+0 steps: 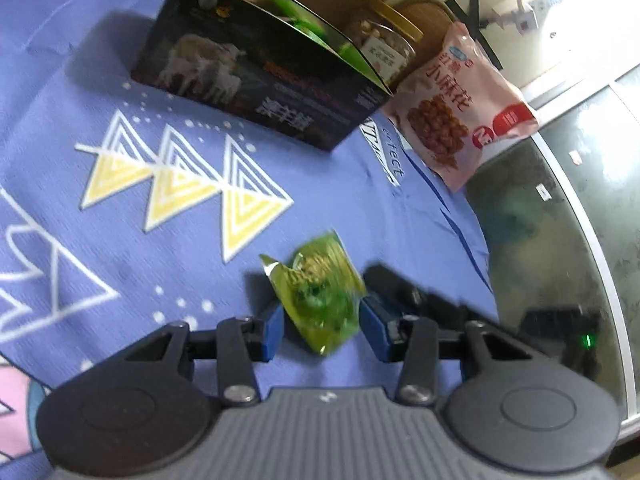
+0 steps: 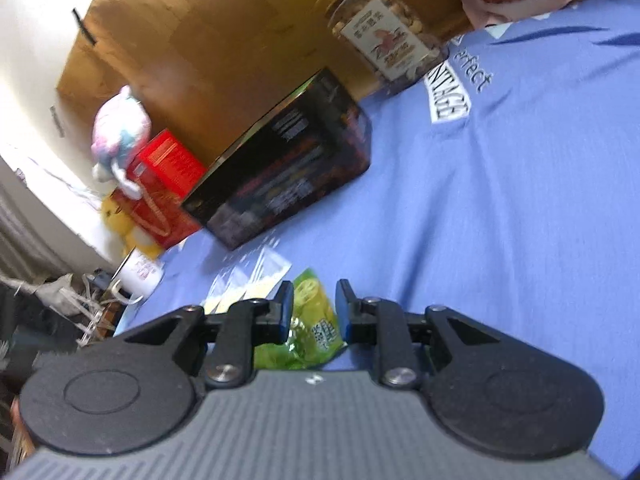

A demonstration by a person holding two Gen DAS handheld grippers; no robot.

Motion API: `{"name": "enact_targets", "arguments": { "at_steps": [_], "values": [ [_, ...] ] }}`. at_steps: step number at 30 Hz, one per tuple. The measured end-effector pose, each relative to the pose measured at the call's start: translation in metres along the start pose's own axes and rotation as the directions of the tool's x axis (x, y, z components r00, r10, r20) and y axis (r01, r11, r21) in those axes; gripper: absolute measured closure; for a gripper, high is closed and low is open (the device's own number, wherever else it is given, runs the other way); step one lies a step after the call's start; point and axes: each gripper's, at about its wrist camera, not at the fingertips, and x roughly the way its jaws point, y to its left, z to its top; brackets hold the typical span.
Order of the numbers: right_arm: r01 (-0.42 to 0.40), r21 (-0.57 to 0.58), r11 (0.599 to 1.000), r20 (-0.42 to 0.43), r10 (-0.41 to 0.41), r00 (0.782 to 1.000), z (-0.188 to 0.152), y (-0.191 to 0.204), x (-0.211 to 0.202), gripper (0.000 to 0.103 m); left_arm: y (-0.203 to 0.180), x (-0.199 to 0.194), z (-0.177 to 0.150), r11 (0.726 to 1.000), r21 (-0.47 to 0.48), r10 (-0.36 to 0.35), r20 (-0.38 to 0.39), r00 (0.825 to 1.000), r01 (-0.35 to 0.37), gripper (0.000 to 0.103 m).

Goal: Organize snacks
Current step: 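Grasp the green pickled-vegetable bag with the left tool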

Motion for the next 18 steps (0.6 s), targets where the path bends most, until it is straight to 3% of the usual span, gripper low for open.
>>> {"name": "enact_targets", "arguments": {
  "at_steps": [4, 7, 15, 16, 18],
  "values": [
    [-0.027, -0.012, 1.0, -0.016, 0.026, 1.0, -0.01, 0.007, -0.002, 0.074, 0.006, -0.001, 0.002, 1.0, -0.019, -0.009, 0.014, 1.0, 0.009, 0.063],
    [-0.033, -0.013, 0.999, -0.012, 0.033, 0.999, -0.012, 0.011, 0.002, 0.074, 0.005, 0.0, -0.001, 1.0, 0.001, 0.02, 0.023, 1.0, -0.02, 0.08],
    [0.003, -0.051, 0.999, 0.016, -0.002, 1.0, -0.014, 0.016, 0.003, 0.075, 0.029, -0.008, 0.002, 0.998, -0.048, -0.05, 0.04, 0.998, 0.052, 0.082],
    [0.002, -0.048, 0.999, 0.016, -0.001, 1.0, -0.014, 0.015, 0.004, 0.075, 0.032, -0.01, 0.002, 0.996, -0.053, -0.072, 0.042, 0.997, 0.074, 0.082],
    [-0.008, -0.046, 0.999, 0.01, 0.008, 1.0, -0.014, 0.014, 0.005, 0.073, 0.044, -0.013, 0.004, 0.974, -0.106, -0.197, 0.037, 0.98, 0.2, 0.083]
  ]
}}
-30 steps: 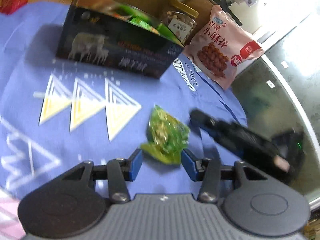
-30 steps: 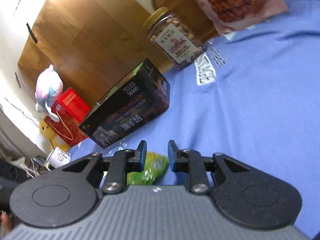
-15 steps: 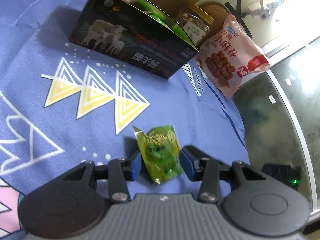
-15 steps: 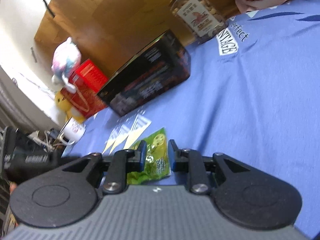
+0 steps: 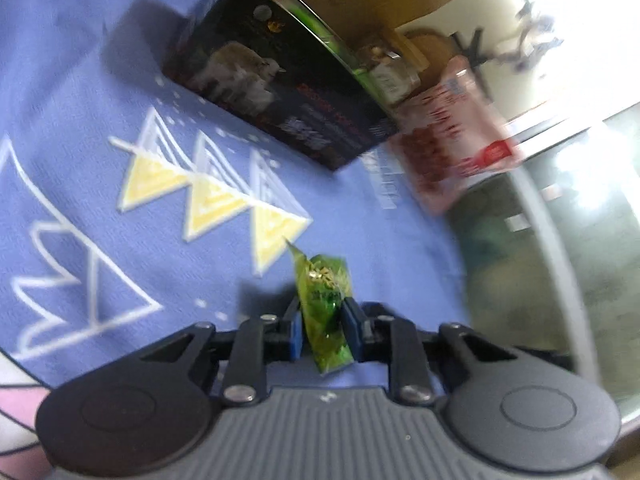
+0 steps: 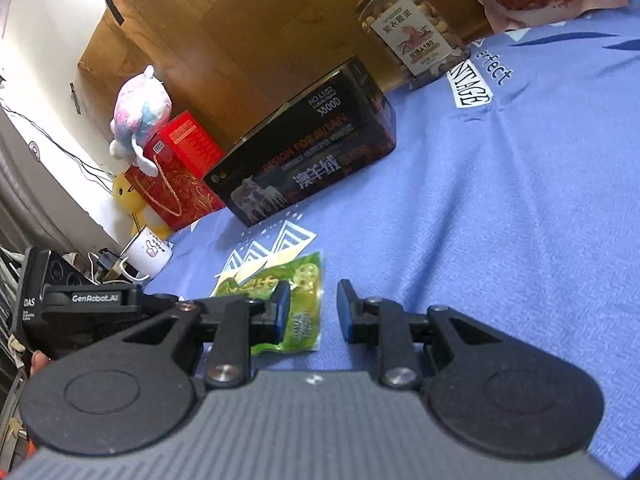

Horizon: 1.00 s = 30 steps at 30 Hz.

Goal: Organize snacks
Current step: 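Drop the green bag into the black tin with the left tool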

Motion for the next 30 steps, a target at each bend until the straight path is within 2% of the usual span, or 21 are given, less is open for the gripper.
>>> {"name": "enact_targets", "arguments": {
  "at_steps": [2, 5, 7, 9, 12, 14, 17, 20, 21, 22, 24, 28, 30],
  "values": [
    [-0.037, 0.016, 0.999, -0.008, 0.037, 0.999, 0.0, 0.0, 0.001, 0.066, 0.004, -0.006, 0.002, 0.995, -0.026, -0.091, -0.001, 0.996, 0.091, 0.085],
    [-0.132, 0.077, 0.988, -0.028, 0.135, 0.99, 0.001, -0.002, 0.004, 0.066, -0.007, -0.01, 0.003, 0.998, 0.026, -0.06, 0.019, 0.998, 0.059, 0.085],
    [-0.176, 0.105, 0.979, -0.041, 0.181, 0.983, 0.001, -0.002, 0.006, 0.069, -0.007, -0.011, 0.006, 0.997, 0.022, -0.07, 0.018, 0.997, 0.069, 0.085],
    [-0.172, 0.093, 0.981, -0.036, 0.175, 0.984, 0.001, 0.0, 0.005, 0.067, -0.006, -0.012, 0.008, 0.997, 0.021, -0.072, 0.023, 0.997, 0.072, 0.085],
    [-0.175, 0.121, 0.977, -0.026, 0.179, 0.984, 0.0, -0.004, 0.002, 0.065, -0.001, -0.017, 0.011, 0.993, -0.007, -0.119, 0.034, 0.992, 0.12, 0.085],
    [-0.195, 0.169, 0.966, -0.018, 0.201, 0.979, -0.001, -0.011, -0.001, 0.054, 0.001, -0.021, 0.014, 0.988, -0.026, -0.149, 0.049, 0.988, 0.151, 0.085],
    [-0.249, 0.242, 0.938, -0.005, 0.258, 0.966, -0.001, -0.018, -0.003, 0.053, 0.001, -0.03, 0.018, 0.977, -0.04, -0.204, 0.074, 0.976, 0.207, 0.085],
    [-0.333, 0.293, 0.896, 0.0, 0.348, 0.938, 0.0, -0.018, -0.001, 0.053, -0.005, -0.031, 0.02, 0.977, -0.025, -0.209, 0.08, 0.975, 0.212, 0.085],
    [-0.348, 0.29, 0.891, 0.001, 0.364, 0.932, 0.001, -0.015, 0.0, 0.064, -0.007, -0.03, 0.021, 0.979, -0.017, -0.2, 0.077, 0.977, 0.202, 0.085],
    [-0.352, 0.274, 0.895, 0.002, 0.366, 0.931, 0.004, -0.01, -0.001, 0.086, -0.01, -0.029, 0.021, 0.983, -0.006, -0.182, 0.08, 0.98, 0.183, 0.085],
    [-0.312, 0.203, 0.928, 0.01, 0.316, 0.949, 0.011, 0.001, -0.004, 0.095, -0.015, -0.029, 0.026, 0.993, 0.028, -0.118, 0.089, 0.989, 0.116, 0.085],
    [-0.255, 0.095, 0.962, 0.04, 0.252, 0.967, 0.034, 0.023, 0.001, 0.096, -0.03, -0.028, 0.046, 0.995, 0.099, -0.041, 0.109, 0.993, 0.03, 0.084],
    [-0.223, 0.028, 0.974, 0.056, 0.221, 0.974, 0.054, 0.036, 0.011, 0.096, -0.044, -0.028, 0.063, 0.988, 0.152, 0.002, 0.148, 0.989, -0.025, 0.082]
  ]
}}
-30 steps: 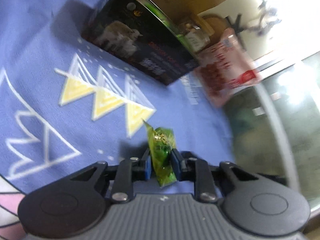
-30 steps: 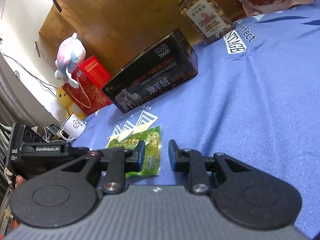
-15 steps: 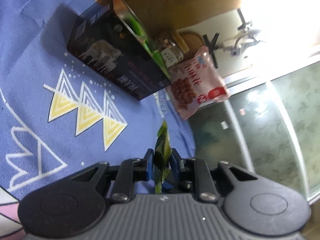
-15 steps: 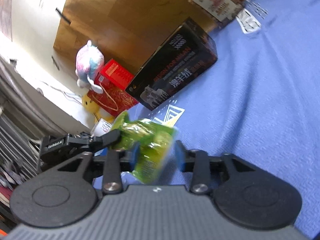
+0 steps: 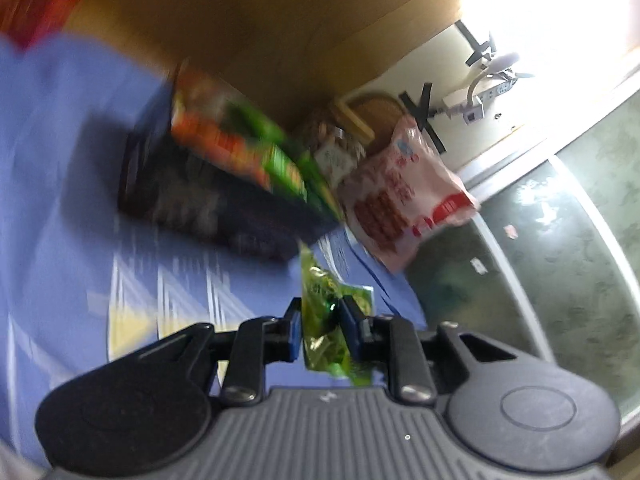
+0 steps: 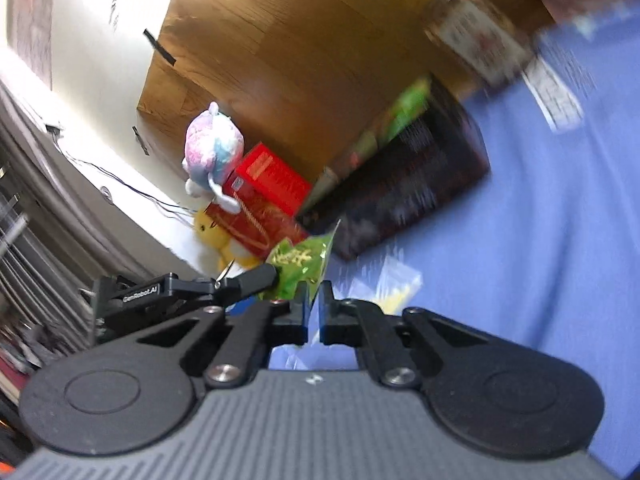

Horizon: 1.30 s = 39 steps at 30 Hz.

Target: Organize snacks

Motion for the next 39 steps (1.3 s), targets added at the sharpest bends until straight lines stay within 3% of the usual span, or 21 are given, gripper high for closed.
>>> {"name": "enact_targets", "arguments": {
  "at_steps": [4, 5, 6, 8, 11, 12, 15, 16, 21, 24, 29, 31, 34, 39],
  "values": [
    [0.07, -0.122, 0.99, 0.039, -0.066, 0.997, 0.038, 0.015, 0.04, 0.096, -0.021, 0.01, 0.043, 0.989, 0.106, 0.091, 0.09, 0.992, -0.101, 0.082],
    [0.091, -0.139, 0.986, 0.047, -0.086, 0.995, 0.049, 0.015, 0.053, 0.096, -0.024, 0.015, 0.054, 0.981, 0.129, 0.127, 0.112, 0.985, -0.142, 0.074],
    [0.107, -0.151, 0.983, 0.05, -0.1, 0.994, 0.058, 0.012, 0.063, 0.096, -0.026, 0.023, 0.064, 0.971, 0.146, 0.169, 0.131, 0.977, -0.188, 0.061],
    [0.159, -0.178, 0.971, 0.067, -0.149, 0.987, 0.072, 0.007, 0.086, 0.092, -0.026, 0.044, 0.077, 0.939, 0.173, 0.273, 0.156, 0.949, -0.298, 0.051],
    [0.275, -0.241, 0.931, 0.117, -0.253, 0.96, 0.077, 0.006, 0.099, 0.09, -0.024, 0.073, 0.082, 0.861, 0.23, 0.422, 0.172, 0.89, -0.453, 0.05],
    [0.296, -0.247, 0.923, 0.128, -0.272, 0.954, 0.075, 0.006, 0.097, 0.09, -0.023, 0.076, 0.079, 0.848, 0.236, 0.444, 0.173, 0.879, -0.475, 0.05],
    [0.274, -0.23, 0.934, 0.144, -0.246, 0.958, 0.061, 0.001, 0.076, 0.087, -0.019, 0.067, 0.068, 0.868, 0.229, 0.408, 0.18, 0.895, -0.441, 0.05],
    [0.28, -0.228, 0.933, 0.154, -0.249, 0.956, 0.055, 0.001, 0.068, 0.082, -0.02, 0.063, 0.063, 0.865, 0.228, 0.411, 0.187, 0.892, -0.447, 0.05],
    [0.295, -0.195, 0.935, 0.189, -0.26, 0.947, 0.016, 0.003, 0.034, 0.077, -0.034, 0.041, 0.036, 0.83, 0.239, 0.448, 0.253, 0.857, -0.504, 0.05],
    [0.326, -0.193, 0.925, 0.22, -0.283, 0.934, -0.008, 0.011, 0.019, 0.077, -0.052, 0.029, 0.014, 0.793, 0.271, 0.472, 0.293, 0.832, -0.545, 0.048],
    [0.361, -0.152, 0.92, 0.213, -0.327, 0.921, -0.035, 0.017, 0.0, 0.075, -0.073, 0.015, -0.022, 0.743, 0.33, 0.494, 0.317, 0.81, -0.582, 0.041],
    [0.372, -0.134, 0.919, 0.202, -0.342, 0.918, -0.045, 0.017, -0.009, 0.069, -0.079, 0.013, -0.038, 0.718, 0.361, 0.508, 0.312, 0.803, -0.594, 0.037],
    [0.385, -0.11, 0.916, 0.194, -0.36, 0.913, -0.059, 0.016, -0.02, 0.067, -0.085, 0.017, -0.06, 0.677, 0.403, 0.539, 0.298, 0.788, -0.616, 0.027],
    [0.402, -0.061, 0.914, 0.169, -0.387, 0.906, -0.078, 0.012, -0.028, 0.067, -0.087, 0.02, -0.08, 0.666, 0.409, 0.571, 0.258, 0.779, -0.624, 0.018]
  ]
}}
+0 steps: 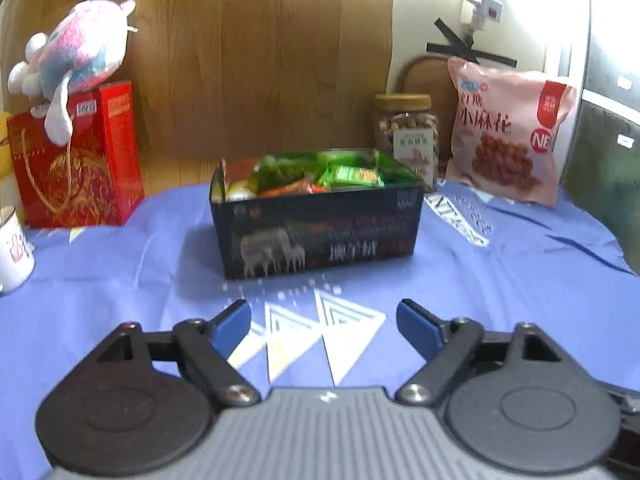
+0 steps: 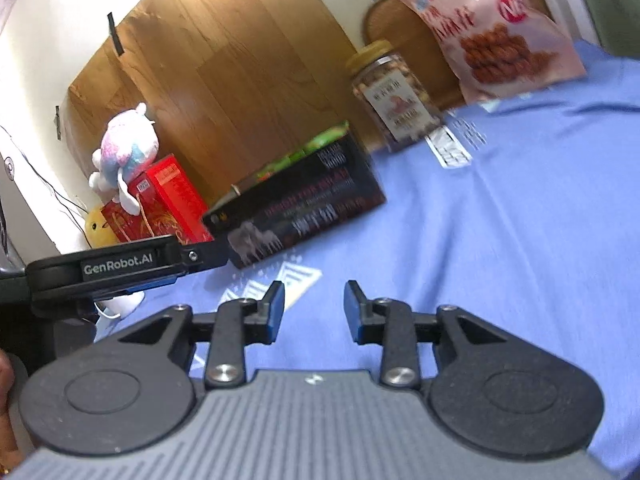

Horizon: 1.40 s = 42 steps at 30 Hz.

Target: Organize snacks

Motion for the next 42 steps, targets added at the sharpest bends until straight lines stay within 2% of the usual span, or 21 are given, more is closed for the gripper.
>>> {"name": "enact_targets", "arguments": {
  "at_steps": [8, 12, 17, 22, 35, 42],
  "values": [
    [-0.016, 0.014, 1.0, -0.023, 0.017, 1.0, -0.013, 0.002, -0.008, 0.066, -0.003, -0.008, -0.018, 0.998, 0.006, 0.065, -0.024, 0.998, -0.065, 0.001],
    [-0.038, 0.005, 0.999, -0.015, 0.038, 0.999, -0.016, 0.008, -0.014, 0.06, -0.003, -0.008, -0.022, 0.996, 0.01, 0.086, -0.047, 0.995, -0.086, 0.0],
    [-0.044, -0.017, 0.999, -0.017, 0.044, 0.999, -0.017, 0.013, -0.016, 0.06, -0.002, -0.009, -0.025, 0.994, 0.012, 0.106, -0.06, 0.993, -0.106, 0.0],
    [-0.034, -0.014, 0.999, -0.008, 0.034, 0.999, -0.018, 0.013, -0.018, 0.053, 0.0, -0.011, -0.027, 0.992, 0.016, 0.124, -0.06, 0.99, -0.124, 0.0],
    [-0.022, 0.011, 1.0, -0.006, 0.022, 1.0, -0.019, 0.01, -0.02, 0.049, 0.003, -0.01, -0.028, 0.988, 0.021, 0.153, -0.07, 0.986, -0.151, 0.0],
    [-0.007, 0.03, 1.0, -0.017, 0.008, 1.0, -0.022, 0.009, -0.019, 0.039, 0.006, -0.011, -0.029, 0.982, 0.023, 0.188, -0.064, 0.98, -0.187, 0.0]
  ]
}}
